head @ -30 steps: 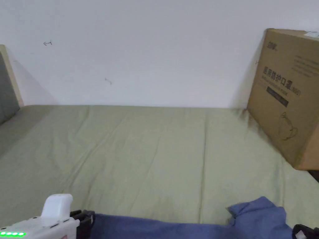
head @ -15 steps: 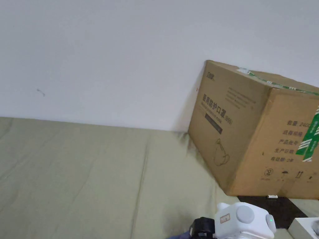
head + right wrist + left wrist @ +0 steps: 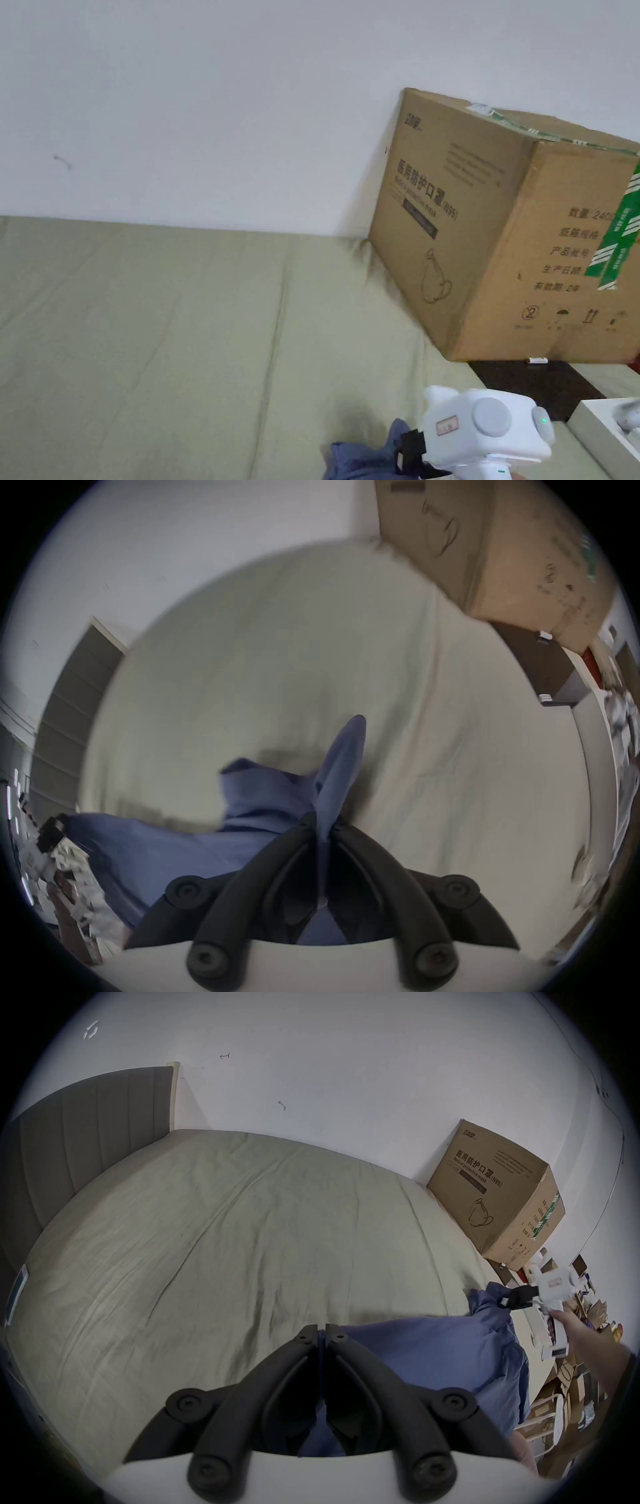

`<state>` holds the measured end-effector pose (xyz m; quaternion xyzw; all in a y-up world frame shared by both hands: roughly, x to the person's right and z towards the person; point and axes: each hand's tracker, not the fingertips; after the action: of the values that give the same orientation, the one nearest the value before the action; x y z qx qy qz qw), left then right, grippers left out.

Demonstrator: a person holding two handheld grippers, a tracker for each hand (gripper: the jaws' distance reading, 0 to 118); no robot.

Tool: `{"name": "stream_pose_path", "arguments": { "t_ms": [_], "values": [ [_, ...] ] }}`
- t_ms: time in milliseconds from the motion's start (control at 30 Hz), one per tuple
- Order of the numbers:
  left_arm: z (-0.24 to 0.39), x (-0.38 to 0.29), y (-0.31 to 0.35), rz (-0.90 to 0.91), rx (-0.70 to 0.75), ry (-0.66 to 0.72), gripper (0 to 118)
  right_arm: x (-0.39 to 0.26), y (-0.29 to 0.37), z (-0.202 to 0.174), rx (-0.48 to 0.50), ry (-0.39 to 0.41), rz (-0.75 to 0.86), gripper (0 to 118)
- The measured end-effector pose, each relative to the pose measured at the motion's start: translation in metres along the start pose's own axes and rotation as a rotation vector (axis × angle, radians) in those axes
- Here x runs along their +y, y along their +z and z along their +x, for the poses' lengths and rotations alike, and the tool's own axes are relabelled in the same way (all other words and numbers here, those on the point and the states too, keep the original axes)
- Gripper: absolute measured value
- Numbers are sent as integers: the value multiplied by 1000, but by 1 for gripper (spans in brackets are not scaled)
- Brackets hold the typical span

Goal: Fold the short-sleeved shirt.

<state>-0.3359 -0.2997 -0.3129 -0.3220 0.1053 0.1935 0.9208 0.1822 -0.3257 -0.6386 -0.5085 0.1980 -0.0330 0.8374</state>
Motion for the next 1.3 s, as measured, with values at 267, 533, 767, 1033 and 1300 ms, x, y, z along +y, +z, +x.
{"name": "stream_pose_path", "arguments": {
  "t_ms": [267,533,767,1033,1300],
  "values": [
    [-14,22,8,39,-14,64,1,-30,95,6,75,-120,231,2],
    [-24,71,-34,5,-44,-1,1,24,83,13,35,-130,266,2],
    [-25,95,-72,-31,-62,5,1,40,68,-8,-28,-134,295,2],
    [-36,58,-58,-44,-146,-81,1,-35,72,27,-46,-164,283,2],
    [-45,-24,26,-80,-244,-147,1,-169,122,48,13,-236,227,2]
  ]
}}
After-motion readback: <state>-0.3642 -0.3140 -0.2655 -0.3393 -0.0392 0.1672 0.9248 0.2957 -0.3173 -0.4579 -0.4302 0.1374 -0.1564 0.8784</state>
